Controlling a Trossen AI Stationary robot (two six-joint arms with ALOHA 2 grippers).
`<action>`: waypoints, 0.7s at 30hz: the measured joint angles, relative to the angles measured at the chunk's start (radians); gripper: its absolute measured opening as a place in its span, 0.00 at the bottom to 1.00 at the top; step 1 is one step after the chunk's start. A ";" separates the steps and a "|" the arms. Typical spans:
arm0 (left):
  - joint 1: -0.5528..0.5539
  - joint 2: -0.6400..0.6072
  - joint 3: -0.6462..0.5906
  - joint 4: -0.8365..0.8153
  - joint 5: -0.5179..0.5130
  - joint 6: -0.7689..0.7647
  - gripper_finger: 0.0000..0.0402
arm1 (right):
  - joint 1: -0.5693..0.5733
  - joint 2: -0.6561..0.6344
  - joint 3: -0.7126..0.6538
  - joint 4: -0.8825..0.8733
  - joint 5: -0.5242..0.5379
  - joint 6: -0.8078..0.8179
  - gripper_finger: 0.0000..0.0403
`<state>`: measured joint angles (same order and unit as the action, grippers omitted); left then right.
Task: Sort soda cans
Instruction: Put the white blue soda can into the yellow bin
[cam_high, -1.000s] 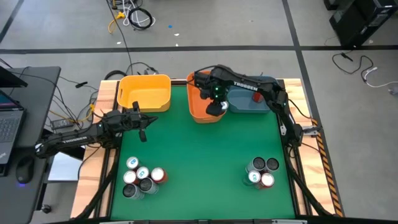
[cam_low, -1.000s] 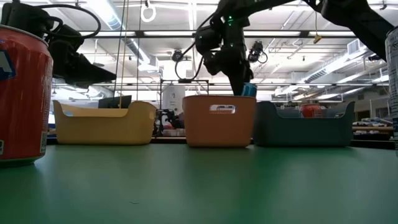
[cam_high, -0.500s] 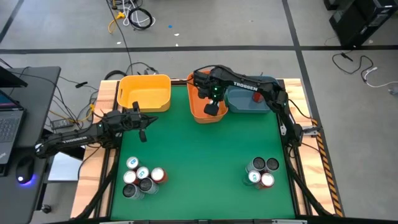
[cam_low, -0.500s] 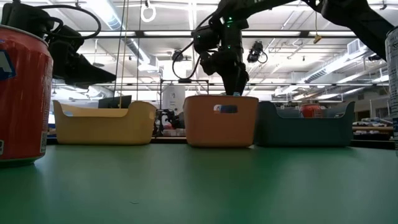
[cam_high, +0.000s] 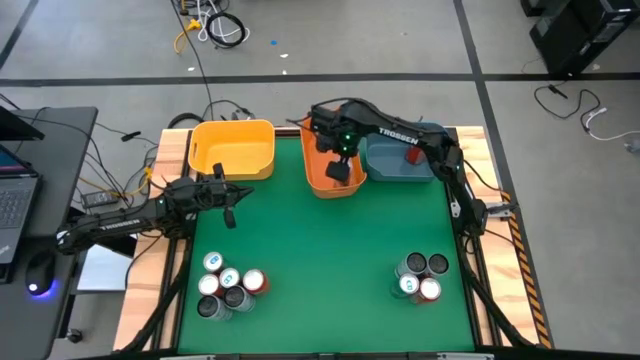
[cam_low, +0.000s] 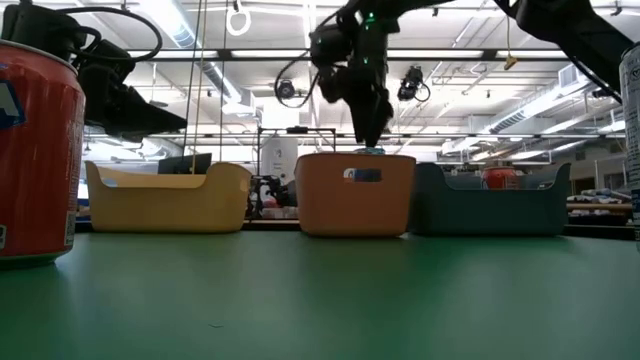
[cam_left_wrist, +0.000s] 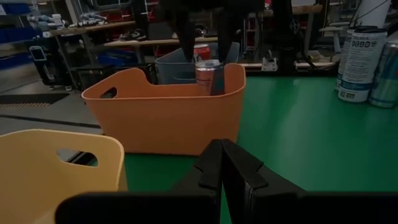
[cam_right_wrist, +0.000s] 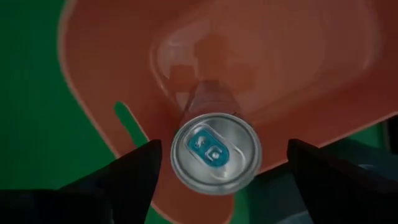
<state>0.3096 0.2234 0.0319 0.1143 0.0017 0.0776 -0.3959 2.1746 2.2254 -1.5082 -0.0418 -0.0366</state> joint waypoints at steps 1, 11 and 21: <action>0.000 0.000 0.000 0.000 0.000 0.000 0.04 | 0.003 0.000 0.027 -0.009 0.000 0.000 0.83; 0.000 0.103 0.189 -0.107 0.010 -0.009 0.04 | 0.078 -0.102 0.092 -0.065 0.002 -0.011 0.68; 0.000 0.529 0.494 -0.361 -0.131 -0.129 0.04 | 0.155 -0.178 0.088 -0.063 0.010 -0.049 0.20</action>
<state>0.3096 0.7522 0.5262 -0.2463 -0.1288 -0.0517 -0.2405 1.9968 2.3131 -1.5715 -0.0319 -0.0852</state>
